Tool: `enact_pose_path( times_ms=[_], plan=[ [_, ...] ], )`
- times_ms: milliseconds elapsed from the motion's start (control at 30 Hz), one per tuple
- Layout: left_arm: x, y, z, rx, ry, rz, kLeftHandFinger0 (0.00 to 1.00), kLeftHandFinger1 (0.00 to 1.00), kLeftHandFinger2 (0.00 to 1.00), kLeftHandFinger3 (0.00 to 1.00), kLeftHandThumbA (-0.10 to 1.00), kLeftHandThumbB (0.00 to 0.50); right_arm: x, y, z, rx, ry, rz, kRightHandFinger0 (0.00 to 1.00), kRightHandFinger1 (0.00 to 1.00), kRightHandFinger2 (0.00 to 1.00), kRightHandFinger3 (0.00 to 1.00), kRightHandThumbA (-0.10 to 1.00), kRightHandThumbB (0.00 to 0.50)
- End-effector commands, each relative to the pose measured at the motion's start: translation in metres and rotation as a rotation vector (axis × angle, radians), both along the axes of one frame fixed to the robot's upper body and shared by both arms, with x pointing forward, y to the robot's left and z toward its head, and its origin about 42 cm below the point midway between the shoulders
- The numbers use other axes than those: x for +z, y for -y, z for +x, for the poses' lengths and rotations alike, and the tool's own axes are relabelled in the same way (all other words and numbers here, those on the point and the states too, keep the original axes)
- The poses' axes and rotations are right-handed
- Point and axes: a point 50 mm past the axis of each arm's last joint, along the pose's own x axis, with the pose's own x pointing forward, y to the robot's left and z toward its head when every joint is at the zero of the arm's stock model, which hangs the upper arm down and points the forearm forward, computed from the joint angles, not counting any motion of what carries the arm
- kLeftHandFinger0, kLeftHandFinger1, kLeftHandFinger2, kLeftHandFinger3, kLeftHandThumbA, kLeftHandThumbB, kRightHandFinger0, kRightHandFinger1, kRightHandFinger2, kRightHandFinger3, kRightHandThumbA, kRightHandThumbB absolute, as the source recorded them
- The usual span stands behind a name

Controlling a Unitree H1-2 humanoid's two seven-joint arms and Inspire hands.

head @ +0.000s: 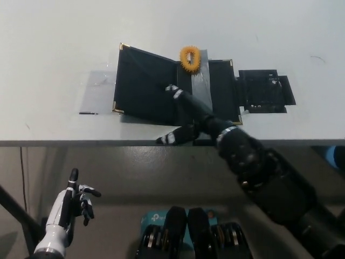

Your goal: The robot uses its right hand to push the cover of the diary kept in the middle of the desk towards the left to open it

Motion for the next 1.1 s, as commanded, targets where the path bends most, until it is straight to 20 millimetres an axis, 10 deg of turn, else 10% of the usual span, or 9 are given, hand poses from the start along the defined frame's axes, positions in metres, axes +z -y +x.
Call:
enact_pose_path(
  times_ms=[0, 233, 367, 633, 1067],
  plan=[
    [0.012, -0.012, 0.002, 0.045, 0.066, 0.006, 0.12, 0.18, 0.12, 0.31, 1.00, 0.433, 0.132, 0.111, -0.053, 0.227, -0.059, 0.752, 0.96, 1.00, 1.00, 1.00, 1.00, 0.233],
    [0.009, -0.016, -0.001, 0.052, 0.068, -0.008, 0.13, 0.19, 0.14, 0.34, 1.00, 0.452, 0.095, 0.156, -0.087, 0.030, 0.012, 0.845, 0.96, 1.00, 1.00, 1.00, 1.00, 0.231],
    [0.011, -0.019, -0.001, 0.063, 0.058, 0.006, 0.08, 0.17, 0.13, 0.32, 1.00, 0.442, 0.047, 0.198, -0.114, -0.201, 0.102, 0.851, 1.00, 1.00, 1.00, 1.00, 1.00, 0.147],
    [0.011, -0.023, -0.003, 0.078, 0.063, -0.001, 0.11, 0.18, 0.15, 0.33, 1.00, 0.444, -0.039, 0.250, -0.155, -0.517, 0.201, 0.787, 0.87, 0.96, 0.98, 1.00, 1.00, 0.228],
    [0.010, -0.023, -0.005, 0.088, 0.054, 0.011, 0.08, 0.16, 0.17, 0.36, 1.00, 0.430, -0.119, 0.279, -0.177, -0.733, 0.147, 0.704, 0.85, 0.94, 0.96, 0.96, 0.98, 0.219]
  ],
)
